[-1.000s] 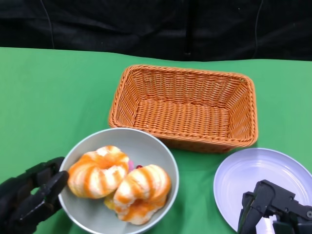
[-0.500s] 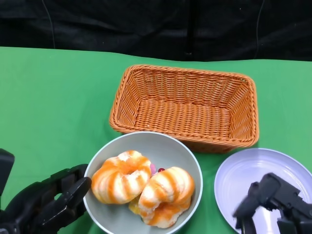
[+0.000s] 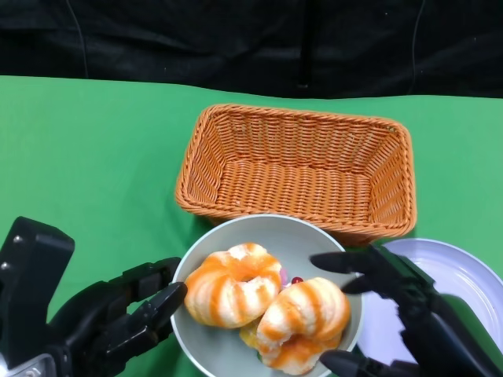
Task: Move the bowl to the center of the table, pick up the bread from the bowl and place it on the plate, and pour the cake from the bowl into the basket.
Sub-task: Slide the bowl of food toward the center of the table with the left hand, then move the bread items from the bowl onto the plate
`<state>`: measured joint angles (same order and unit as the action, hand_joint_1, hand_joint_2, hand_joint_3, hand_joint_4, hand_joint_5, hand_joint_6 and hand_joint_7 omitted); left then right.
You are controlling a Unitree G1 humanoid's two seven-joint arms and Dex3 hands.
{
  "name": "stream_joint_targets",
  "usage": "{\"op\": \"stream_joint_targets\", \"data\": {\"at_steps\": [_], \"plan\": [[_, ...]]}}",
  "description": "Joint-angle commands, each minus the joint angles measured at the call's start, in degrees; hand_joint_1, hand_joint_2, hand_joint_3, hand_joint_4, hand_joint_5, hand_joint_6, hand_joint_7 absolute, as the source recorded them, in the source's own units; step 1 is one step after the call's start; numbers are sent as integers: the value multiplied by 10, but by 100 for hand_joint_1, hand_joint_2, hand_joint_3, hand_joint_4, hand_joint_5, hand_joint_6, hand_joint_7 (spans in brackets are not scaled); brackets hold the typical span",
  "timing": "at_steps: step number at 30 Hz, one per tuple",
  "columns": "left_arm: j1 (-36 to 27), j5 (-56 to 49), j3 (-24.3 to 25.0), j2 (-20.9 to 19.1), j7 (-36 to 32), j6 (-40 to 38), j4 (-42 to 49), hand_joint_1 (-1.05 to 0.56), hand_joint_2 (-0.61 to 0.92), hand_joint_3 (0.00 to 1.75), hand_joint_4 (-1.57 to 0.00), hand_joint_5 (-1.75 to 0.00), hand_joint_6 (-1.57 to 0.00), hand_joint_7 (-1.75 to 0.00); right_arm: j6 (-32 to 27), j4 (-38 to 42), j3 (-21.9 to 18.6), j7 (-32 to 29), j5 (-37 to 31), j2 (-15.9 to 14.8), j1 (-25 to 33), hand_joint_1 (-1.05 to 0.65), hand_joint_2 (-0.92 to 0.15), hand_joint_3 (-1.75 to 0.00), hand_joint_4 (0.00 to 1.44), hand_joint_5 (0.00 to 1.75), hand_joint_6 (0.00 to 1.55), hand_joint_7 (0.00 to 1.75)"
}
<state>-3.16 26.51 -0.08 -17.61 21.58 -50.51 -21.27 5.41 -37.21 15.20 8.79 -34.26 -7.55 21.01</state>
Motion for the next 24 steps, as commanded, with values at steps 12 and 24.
{"op": "stream_joint_targets", "data": {"at_steps": [12,24], "plan": [[-13,-102,-54,-18,-4,109,8,-76,92,58,-16,-9,-8,-3,11,106,43,-5,-115,-46,-111,-43,-78,0,14,75,32,23],[-41,-191,-55,-20,-41,190,-22,-70,92,56,-25,-12,-14,-3,42,267,74,-82,-158,-63,-166,-24,-85,-2,56,42,60,6]]}}
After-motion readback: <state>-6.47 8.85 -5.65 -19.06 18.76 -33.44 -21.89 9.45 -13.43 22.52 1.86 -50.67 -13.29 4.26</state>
